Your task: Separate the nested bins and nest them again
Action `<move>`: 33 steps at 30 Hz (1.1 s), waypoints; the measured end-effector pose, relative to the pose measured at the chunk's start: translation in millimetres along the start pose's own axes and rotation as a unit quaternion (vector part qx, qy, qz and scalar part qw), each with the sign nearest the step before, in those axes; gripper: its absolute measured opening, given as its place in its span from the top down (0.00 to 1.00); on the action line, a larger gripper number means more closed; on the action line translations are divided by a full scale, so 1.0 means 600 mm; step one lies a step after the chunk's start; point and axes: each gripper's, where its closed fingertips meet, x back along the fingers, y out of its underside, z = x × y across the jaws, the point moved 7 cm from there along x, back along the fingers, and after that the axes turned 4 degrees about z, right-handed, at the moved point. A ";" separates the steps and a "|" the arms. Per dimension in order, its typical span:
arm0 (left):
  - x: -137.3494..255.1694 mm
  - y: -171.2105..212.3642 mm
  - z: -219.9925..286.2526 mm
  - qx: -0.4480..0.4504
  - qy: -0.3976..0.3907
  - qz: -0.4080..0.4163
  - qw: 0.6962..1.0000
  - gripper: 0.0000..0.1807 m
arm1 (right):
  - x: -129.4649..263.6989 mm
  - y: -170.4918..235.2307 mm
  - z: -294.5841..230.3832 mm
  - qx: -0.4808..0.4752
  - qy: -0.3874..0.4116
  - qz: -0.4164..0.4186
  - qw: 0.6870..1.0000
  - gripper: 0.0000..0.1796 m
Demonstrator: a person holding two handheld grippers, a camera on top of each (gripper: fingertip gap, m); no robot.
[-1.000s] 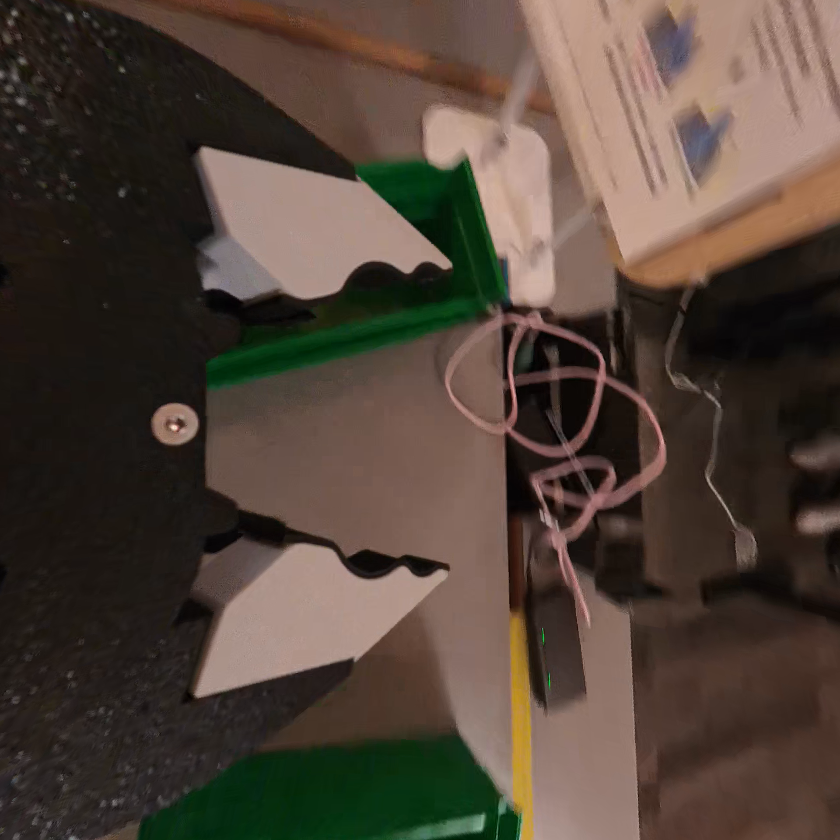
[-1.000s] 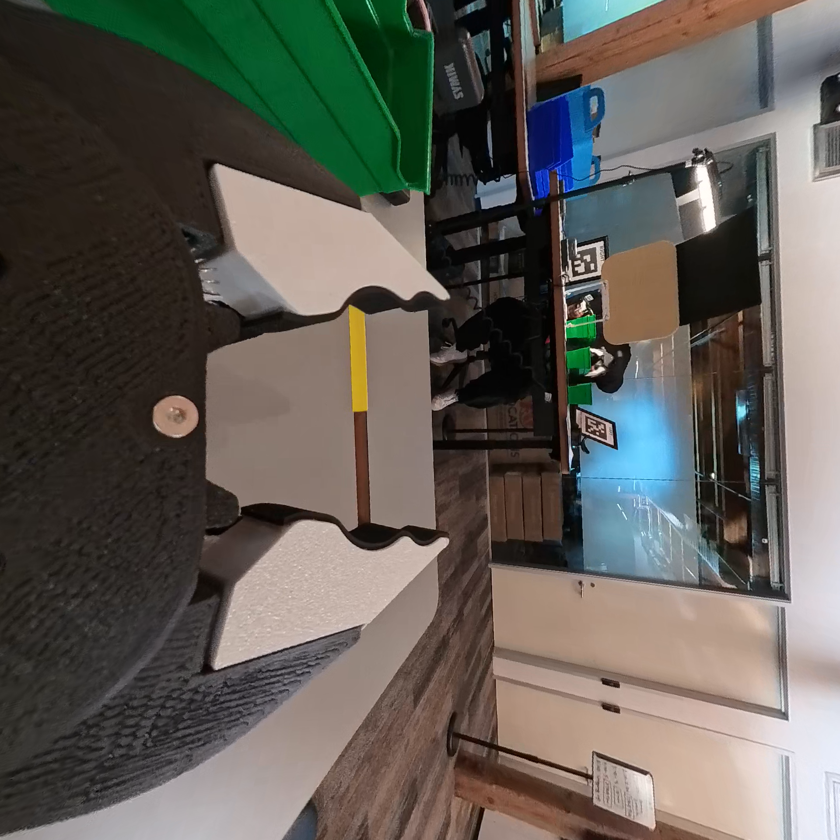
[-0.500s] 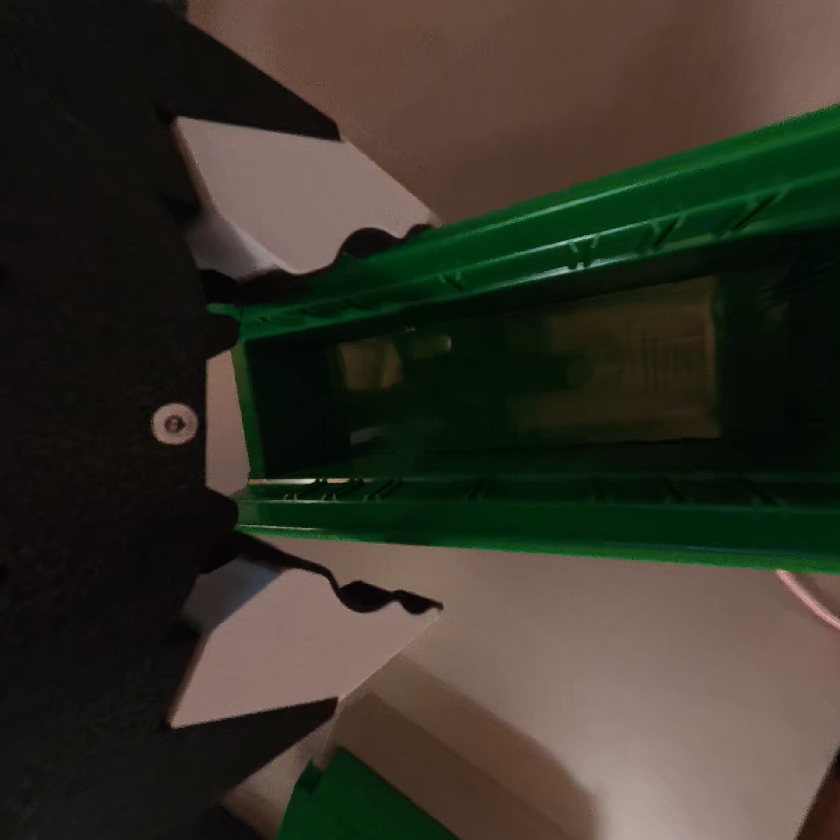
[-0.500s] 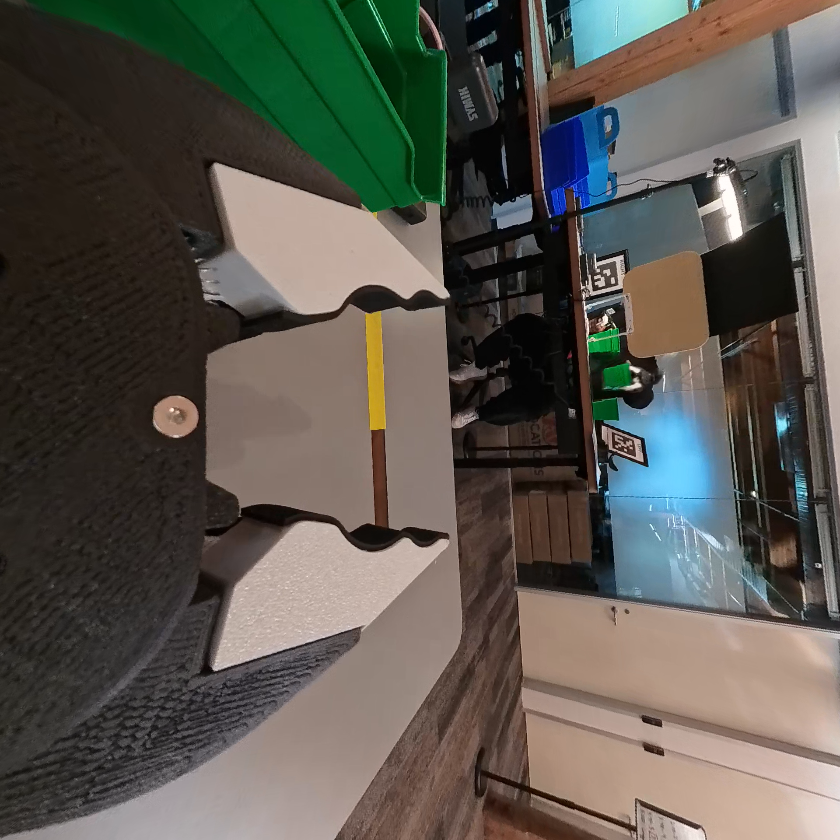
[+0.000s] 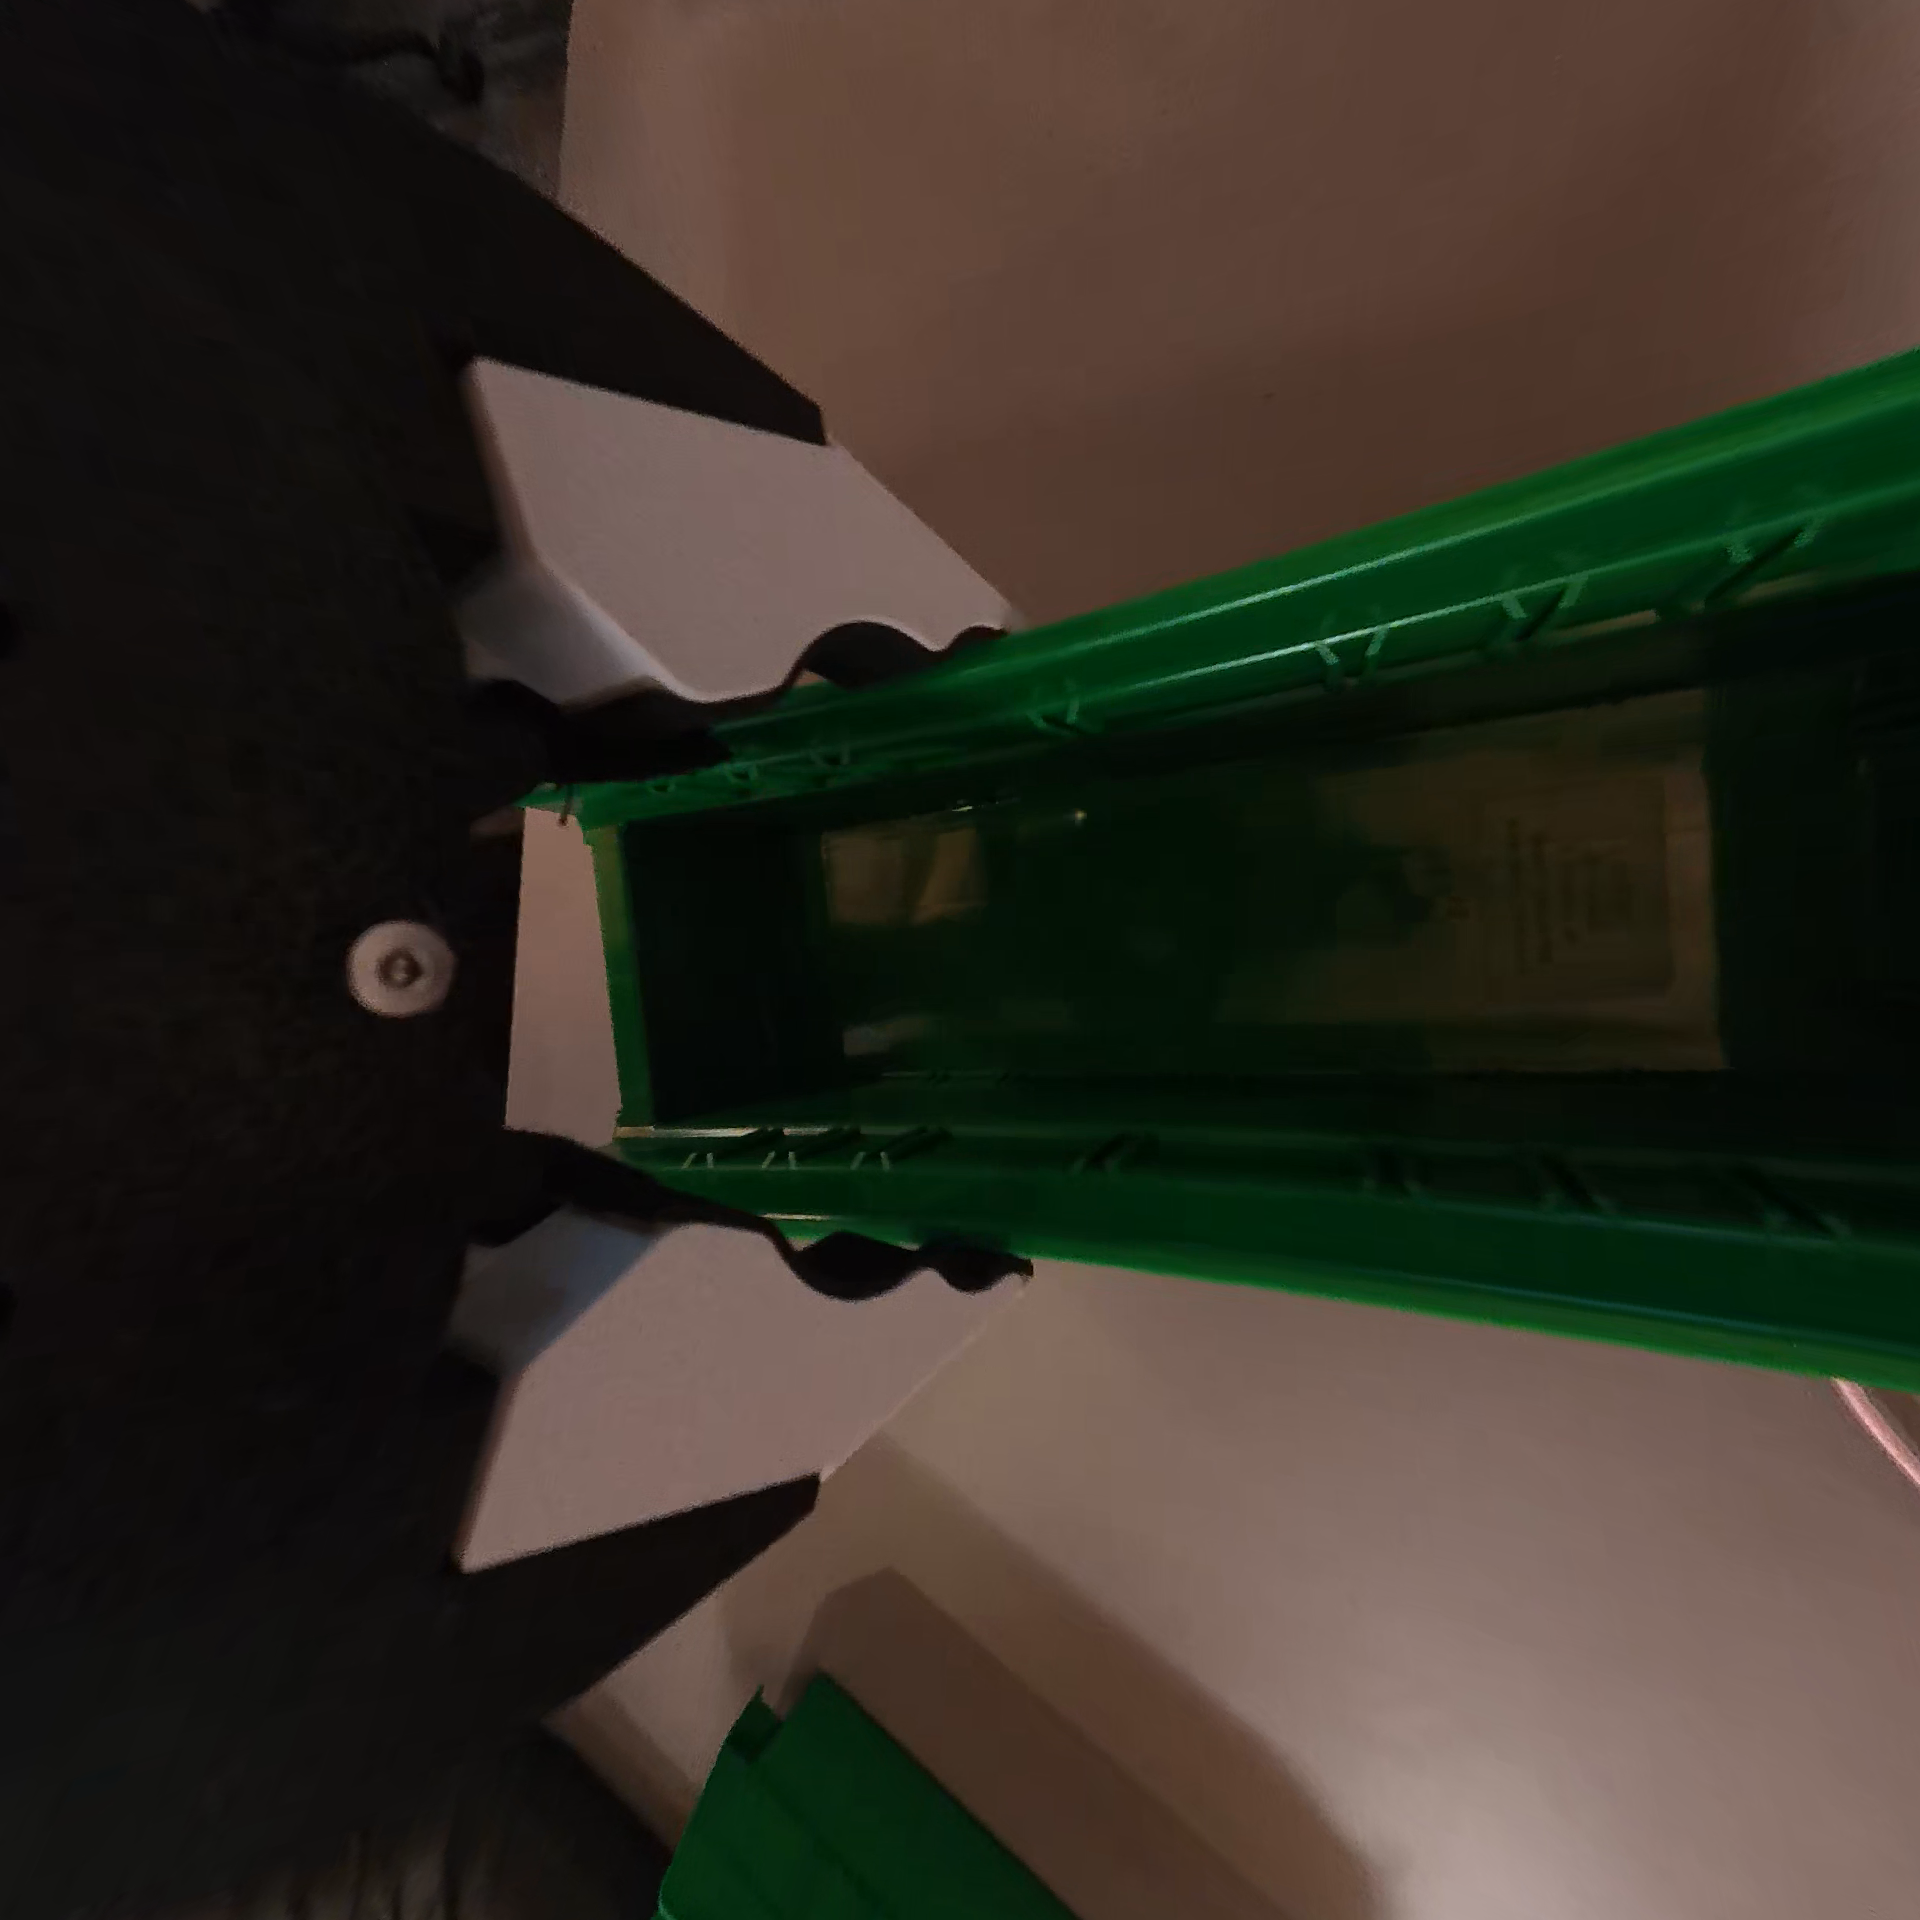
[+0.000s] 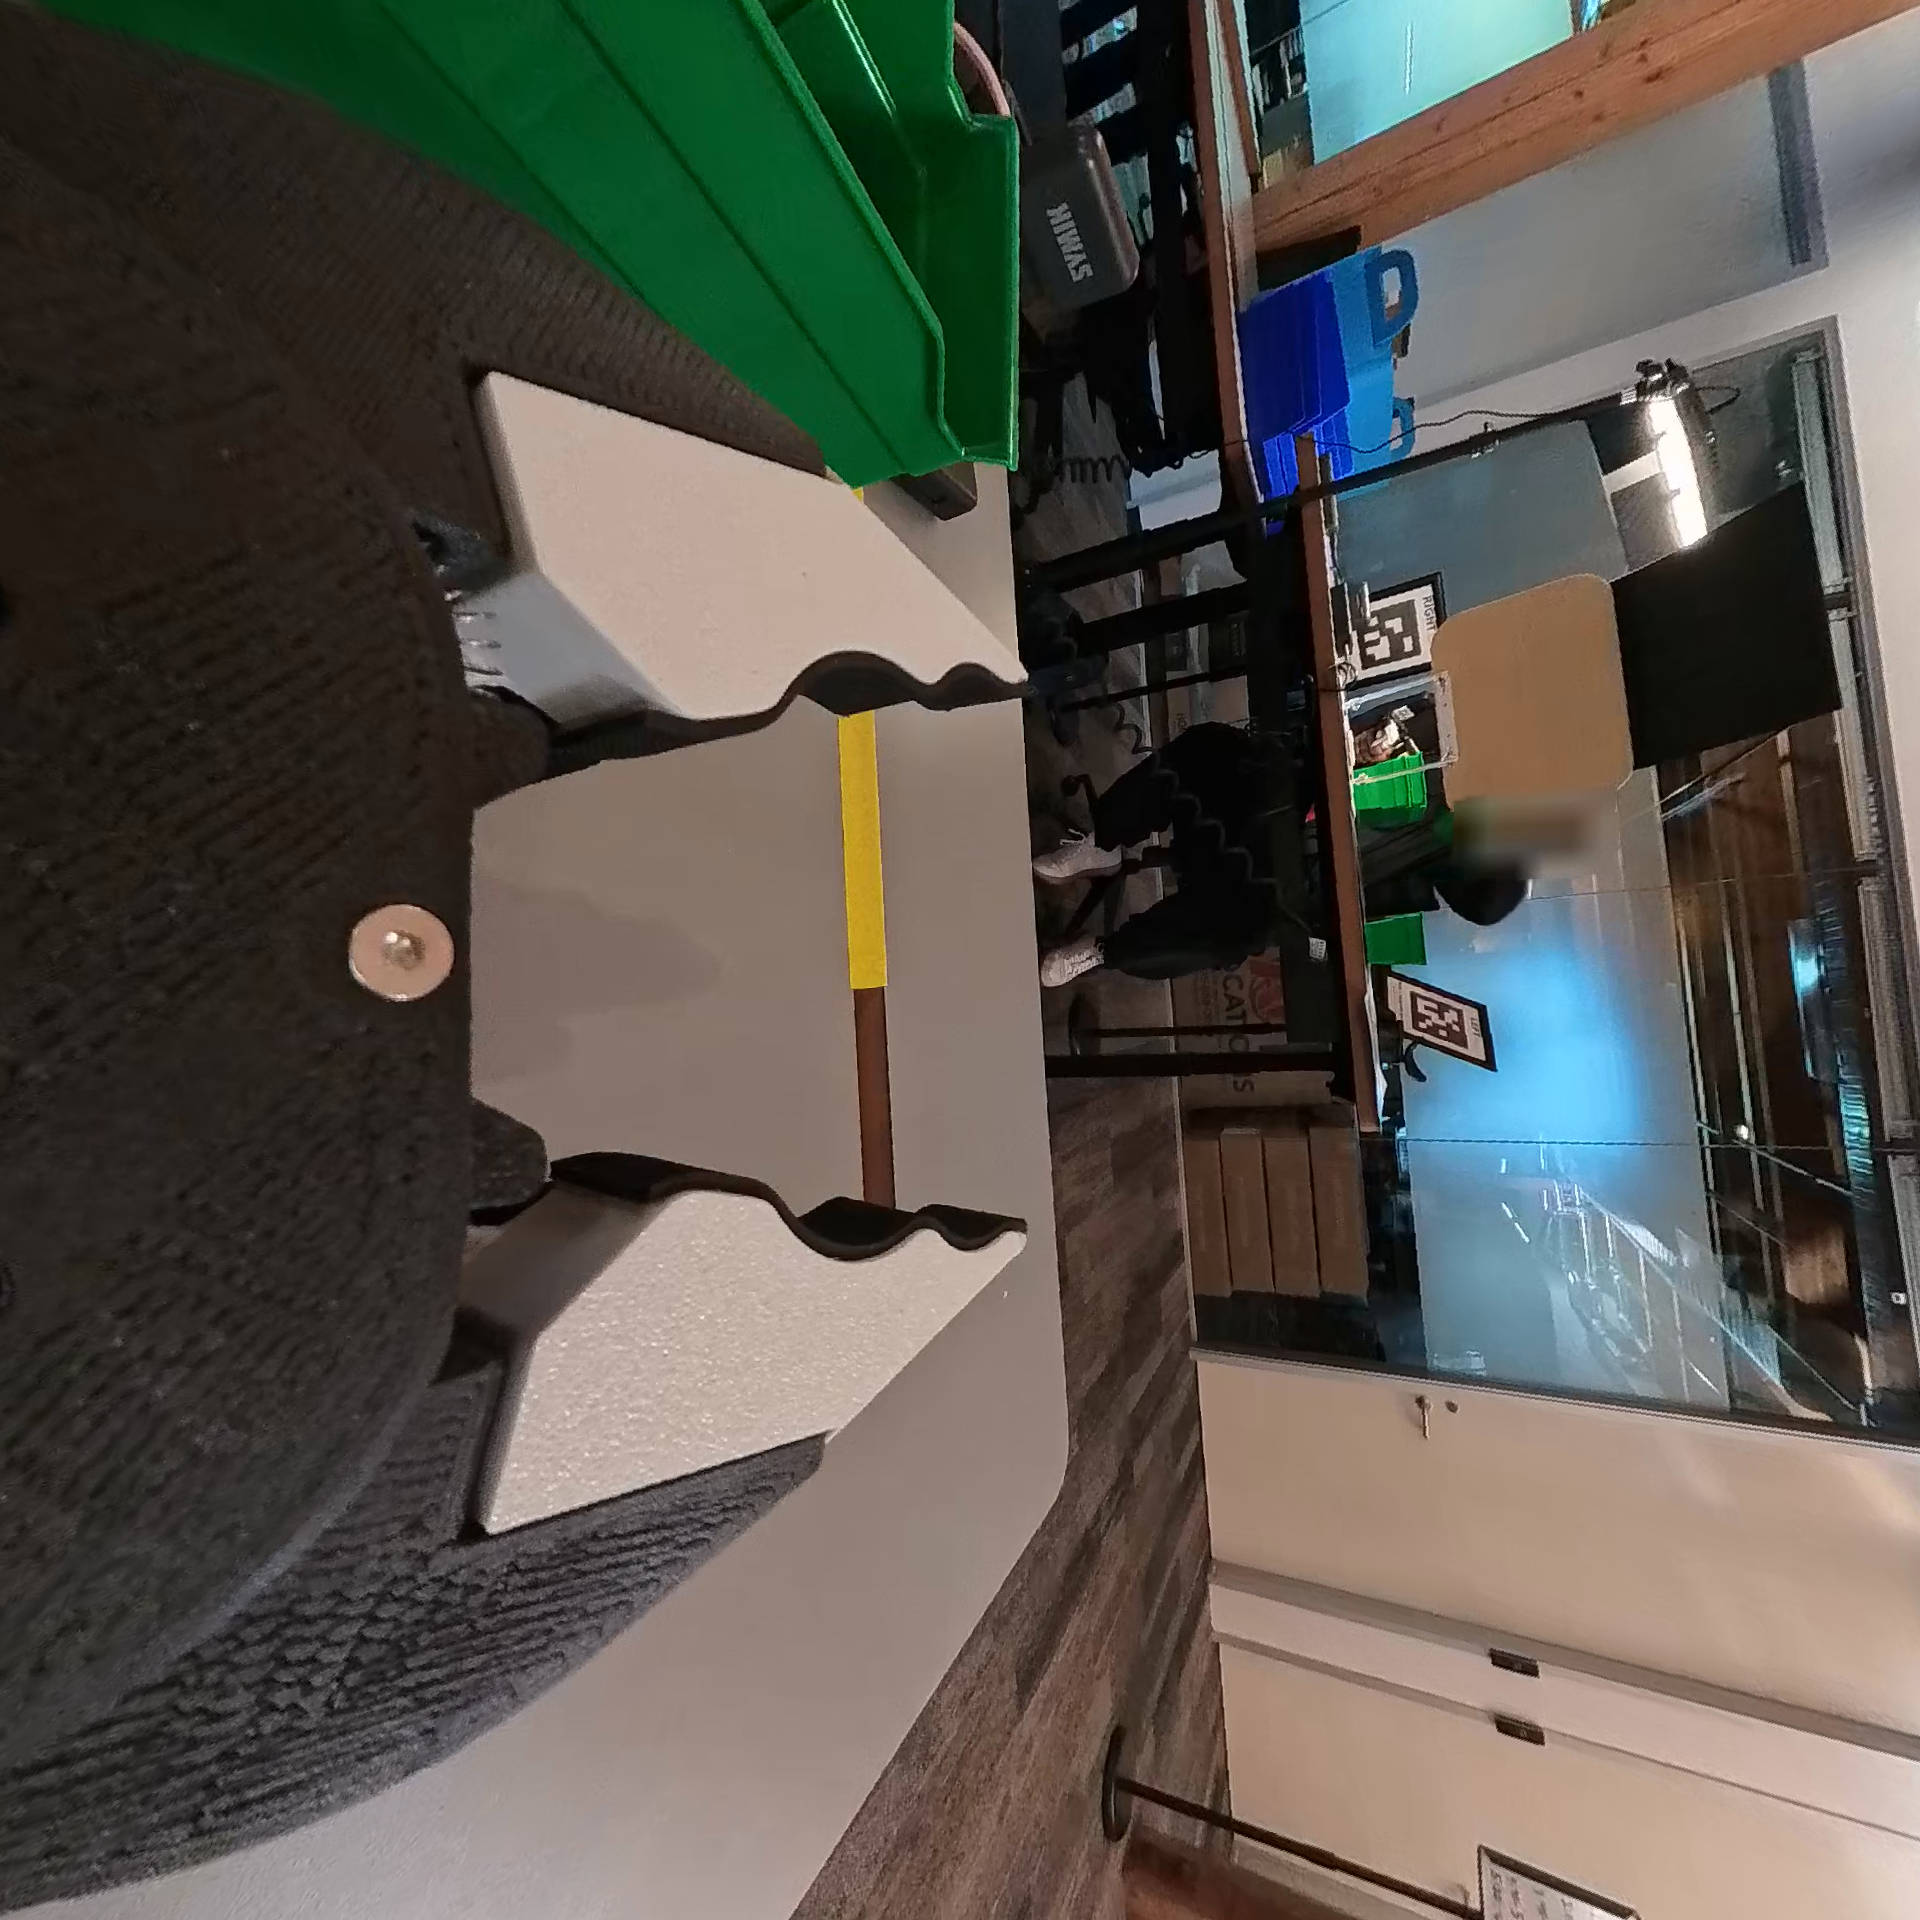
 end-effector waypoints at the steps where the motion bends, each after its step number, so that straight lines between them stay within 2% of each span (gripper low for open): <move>1: 0.003 0.001 -0.001 0.000 0.001 0.001 1.000 0.41 | 0.000 0.000 0.000 0.000 0.000 0.000 1.000 0.47; 20: 0.041 0.006 -0.020 0.005 -0.012 0.035 0.999 0.41 | -0.001 0.001 0.004 -0.015 0.001 -0.003 1.000 0.47; 27: 0.098 -0.001 -0.007 -0.004 -0.015 0.067 0.998 0.42 | 0.000 0.001 0.006 -0.022 0.001 -0.004 1.000 0.47; 33: 0.160 -0.008 0.040 -0.060 -0.061 0.094 0.992 0.44 | 0.000 0.002 0.007 -0.026 0.002 -0.004 1.000 0.47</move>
